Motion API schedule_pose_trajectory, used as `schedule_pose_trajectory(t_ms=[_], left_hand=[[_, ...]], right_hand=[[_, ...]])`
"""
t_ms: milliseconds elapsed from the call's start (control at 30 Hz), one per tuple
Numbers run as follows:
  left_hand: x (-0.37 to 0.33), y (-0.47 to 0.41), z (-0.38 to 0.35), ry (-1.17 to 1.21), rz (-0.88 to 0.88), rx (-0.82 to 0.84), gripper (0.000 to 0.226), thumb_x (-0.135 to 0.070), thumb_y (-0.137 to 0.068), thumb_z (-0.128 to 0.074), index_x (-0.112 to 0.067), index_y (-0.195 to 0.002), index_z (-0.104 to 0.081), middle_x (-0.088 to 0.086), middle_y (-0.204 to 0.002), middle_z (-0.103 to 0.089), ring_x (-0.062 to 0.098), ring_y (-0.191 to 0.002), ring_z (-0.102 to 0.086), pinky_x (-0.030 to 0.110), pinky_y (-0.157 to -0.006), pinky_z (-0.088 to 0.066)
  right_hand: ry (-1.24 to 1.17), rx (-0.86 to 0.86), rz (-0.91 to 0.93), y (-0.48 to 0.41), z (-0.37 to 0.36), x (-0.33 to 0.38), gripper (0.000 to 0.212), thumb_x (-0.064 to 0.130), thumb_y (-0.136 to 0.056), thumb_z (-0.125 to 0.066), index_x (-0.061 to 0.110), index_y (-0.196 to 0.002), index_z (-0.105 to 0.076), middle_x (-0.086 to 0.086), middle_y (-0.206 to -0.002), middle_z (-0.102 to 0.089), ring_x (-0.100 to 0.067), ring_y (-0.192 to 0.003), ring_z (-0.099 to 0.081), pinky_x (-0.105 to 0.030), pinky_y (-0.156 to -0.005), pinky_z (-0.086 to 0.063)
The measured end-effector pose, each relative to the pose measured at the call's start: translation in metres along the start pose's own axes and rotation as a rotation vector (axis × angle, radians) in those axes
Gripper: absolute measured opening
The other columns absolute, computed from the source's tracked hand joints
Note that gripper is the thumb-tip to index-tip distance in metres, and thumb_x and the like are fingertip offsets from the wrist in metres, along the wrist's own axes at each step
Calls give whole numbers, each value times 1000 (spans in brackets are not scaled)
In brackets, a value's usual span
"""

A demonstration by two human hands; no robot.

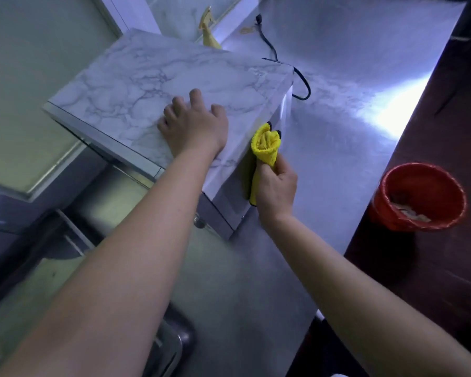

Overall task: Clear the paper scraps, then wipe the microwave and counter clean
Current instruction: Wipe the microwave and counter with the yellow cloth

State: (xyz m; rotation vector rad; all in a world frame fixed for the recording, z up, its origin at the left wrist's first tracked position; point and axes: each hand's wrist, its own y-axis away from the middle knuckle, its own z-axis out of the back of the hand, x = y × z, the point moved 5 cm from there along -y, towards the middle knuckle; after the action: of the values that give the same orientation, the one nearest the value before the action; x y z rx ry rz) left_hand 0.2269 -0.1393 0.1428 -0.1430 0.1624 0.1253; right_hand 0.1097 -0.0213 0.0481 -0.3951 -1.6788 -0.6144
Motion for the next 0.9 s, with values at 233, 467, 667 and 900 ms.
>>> schedule_pose_trajectory(t_ms=[233, 467, 667, 900], left_hand=[[-1, -3, -3, -13, -10, 13, 49, -43, -97, -29, -25, -142, -38, 13, -147, -35, 33, -136, -29, 47, -112, -19], [-4, -4, -4, -43, -21, 28, 53, -44, -97, -25, -24, -145, -33, 14, -149, -32, 34, -133, -30, 47, -108, -21], [-4, -5, -1, -40, 1, 49, 51, -43, -96, -25, -23, -142, -35, 12, -148, -32, 34, -132, -30, 47, -108, -21], [-3, -3, 1, -30, -7, 59, 51, -44, -97, -25, -22, -142, -36, 14, -149, -32, 34, -135, -29, 48, -110, -21]], right_hand=[[-128, 52, -9, 96, -18, -52, 18, 15, -90, -57, 10, -99, -72, 15, -81, -56, -11, -81, -46, -35, -78, -41], [-113, 85, -8, 124, -23, -74, 31, 5, -95, -58, 12, -123, -69, 0, -117, -71, -13, -110, -61, -41, -104, -47], [-38, 276, -54, 138, -12, -82, 16, 27, -88, -60, 38, -82, -69, 15, -65, -43, -12, -65, -33, -29, -62, -31], [38, 686, -323, 130, 12, -79, 24, 6, -80, -64, 22, -90, -78, 8, -84, -67, -6, -80, -59, -22, -72, -47]])
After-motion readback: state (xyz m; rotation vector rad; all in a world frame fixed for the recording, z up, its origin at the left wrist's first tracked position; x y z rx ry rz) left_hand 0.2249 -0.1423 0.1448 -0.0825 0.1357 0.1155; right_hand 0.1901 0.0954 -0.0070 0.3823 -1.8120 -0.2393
